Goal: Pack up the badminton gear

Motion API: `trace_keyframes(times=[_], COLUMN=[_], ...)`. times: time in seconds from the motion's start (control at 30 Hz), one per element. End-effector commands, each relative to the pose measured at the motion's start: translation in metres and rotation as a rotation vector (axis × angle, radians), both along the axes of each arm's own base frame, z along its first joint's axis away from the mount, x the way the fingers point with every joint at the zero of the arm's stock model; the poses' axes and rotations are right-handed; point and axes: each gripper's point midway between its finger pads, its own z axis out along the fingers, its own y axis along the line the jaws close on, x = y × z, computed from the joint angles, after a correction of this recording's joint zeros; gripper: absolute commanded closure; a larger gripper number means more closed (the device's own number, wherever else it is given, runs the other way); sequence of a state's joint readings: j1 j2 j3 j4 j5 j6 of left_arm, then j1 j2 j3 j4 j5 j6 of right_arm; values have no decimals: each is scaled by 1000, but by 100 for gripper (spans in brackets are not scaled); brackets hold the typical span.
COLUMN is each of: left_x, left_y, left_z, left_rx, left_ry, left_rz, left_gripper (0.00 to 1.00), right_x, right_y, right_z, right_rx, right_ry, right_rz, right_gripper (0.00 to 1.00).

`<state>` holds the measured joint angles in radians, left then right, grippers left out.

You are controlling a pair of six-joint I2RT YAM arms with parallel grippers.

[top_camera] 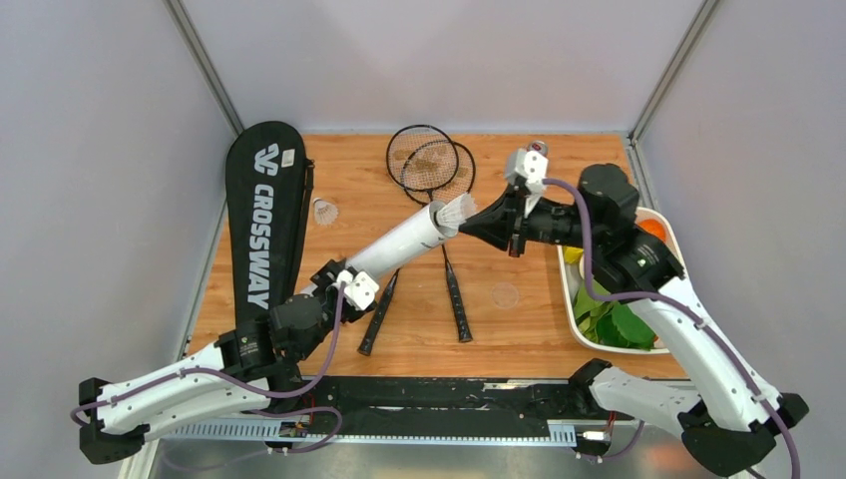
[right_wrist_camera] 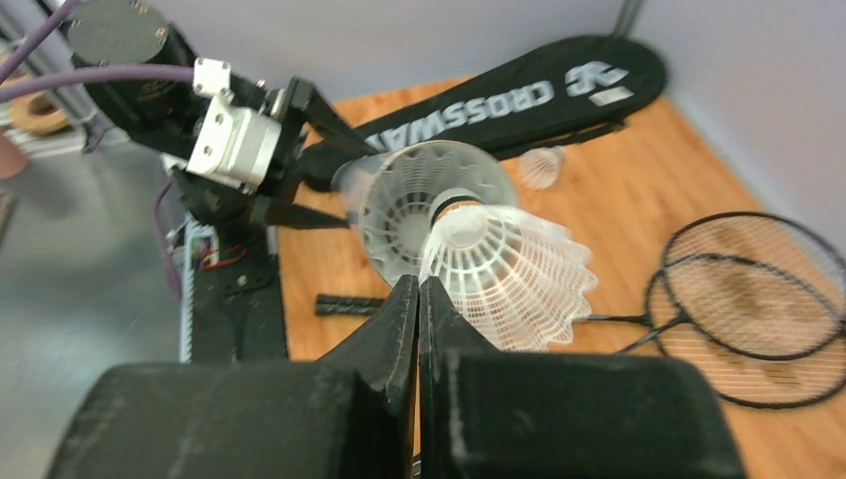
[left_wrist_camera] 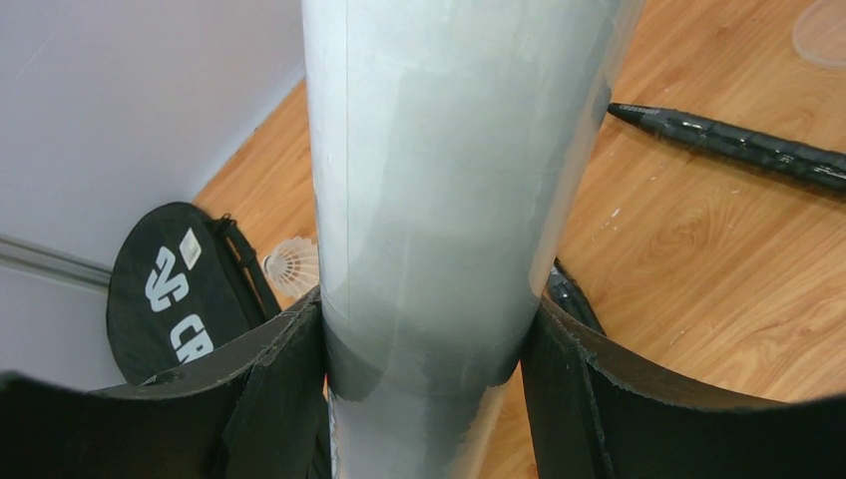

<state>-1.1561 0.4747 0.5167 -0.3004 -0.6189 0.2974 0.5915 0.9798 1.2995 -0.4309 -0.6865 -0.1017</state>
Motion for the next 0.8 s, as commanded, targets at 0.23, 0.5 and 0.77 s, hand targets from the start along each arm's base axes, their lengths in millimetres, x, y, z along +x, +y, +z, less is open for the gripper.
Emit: trace_keyframes(times=[0.23,0.5,0.77], left_x=[-9,-9,-9], left_y=[-15,-11,-10], left_z=[12,19,21], left_rx=[-34,-65,-72], left_ry=[-35,-56,-59], left_rz=[-120,-115,-109], left_gripper=[45,45,45], right_x=[-16,-14,-10], right_y=[34,41,48], right_z=[-29,-45,-55], right_rx=[-135,-165,-182], right_ry=[32,54,90], right_rz=[131,143,149], right_gripper=[100,100,100])
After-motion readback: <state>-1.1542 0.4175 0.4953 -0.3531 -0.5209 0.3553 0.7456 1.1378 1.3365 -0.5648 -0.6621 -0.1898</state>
